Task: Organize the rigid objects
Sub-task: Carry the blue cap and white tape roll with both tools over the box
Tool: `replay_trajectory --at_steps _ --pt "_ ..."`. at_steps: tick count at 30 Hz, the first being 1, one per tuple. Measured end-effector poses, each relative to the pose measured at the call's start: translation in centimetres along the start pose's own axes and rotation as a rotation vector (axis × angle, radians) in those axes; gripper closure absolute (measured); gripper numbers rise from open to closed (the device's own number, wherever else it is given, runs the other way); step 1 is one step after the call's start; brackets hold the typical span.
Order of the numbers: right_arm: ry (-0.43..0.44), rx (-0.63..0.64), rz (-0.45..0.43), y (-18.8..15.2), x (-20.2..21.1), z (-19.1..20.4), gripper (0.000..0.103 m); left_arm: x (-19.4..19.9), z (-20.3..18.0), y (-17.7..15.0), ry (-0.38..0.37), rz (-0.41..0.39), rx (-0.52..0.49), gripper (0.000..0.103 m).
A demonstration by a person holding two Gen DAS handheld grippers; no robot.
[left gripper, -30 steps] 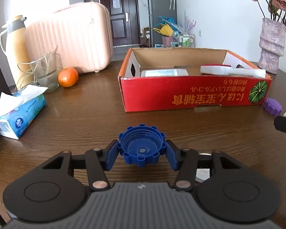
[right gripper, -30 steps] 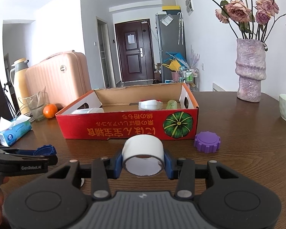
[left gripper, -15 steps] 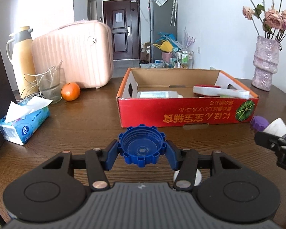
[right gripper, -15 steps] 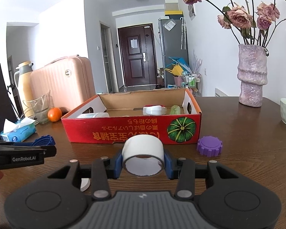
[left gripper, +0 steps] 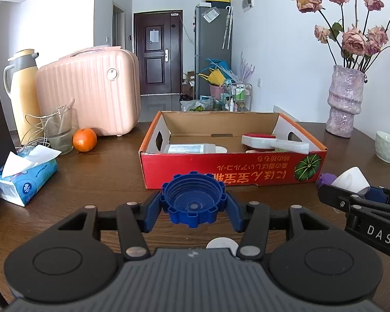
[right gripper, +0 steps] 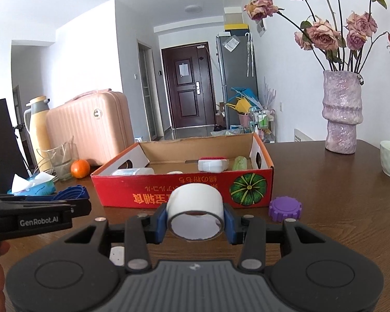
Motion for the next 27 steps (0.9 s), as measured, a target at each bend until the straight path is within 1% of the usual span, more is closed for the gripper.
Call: replay_trajectory --at_steps 11,15,27 --pt "-0.005 0.010 -0.034 1.4 0.1 0.1 0.061 0.3 -0.4 1.3 0.002 -0.026 -0.002 0.049" --pt "-0.019 0.023 -0.045 2.2 -0.1 0.1 0.061 0.2 -0.4 1.9 0.007 -0.032 -0.009 0.049" --pt "-0.038 0.041 -0.071 4.3 -2.1 0.7 0.061 -1.2 -0.6 4.3 0.016 -0.065 -0.010 0.049"
Point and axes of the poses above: each gripper's, at about its wrist camera, not at the fingertips, and x roughly against the way its jaws point, z to its left, y to its top, the point moved 1 cm from there along -x, roughly the way its jaws point, and after that the axes turned 13 degrees about -y, right-handed, at the moved point
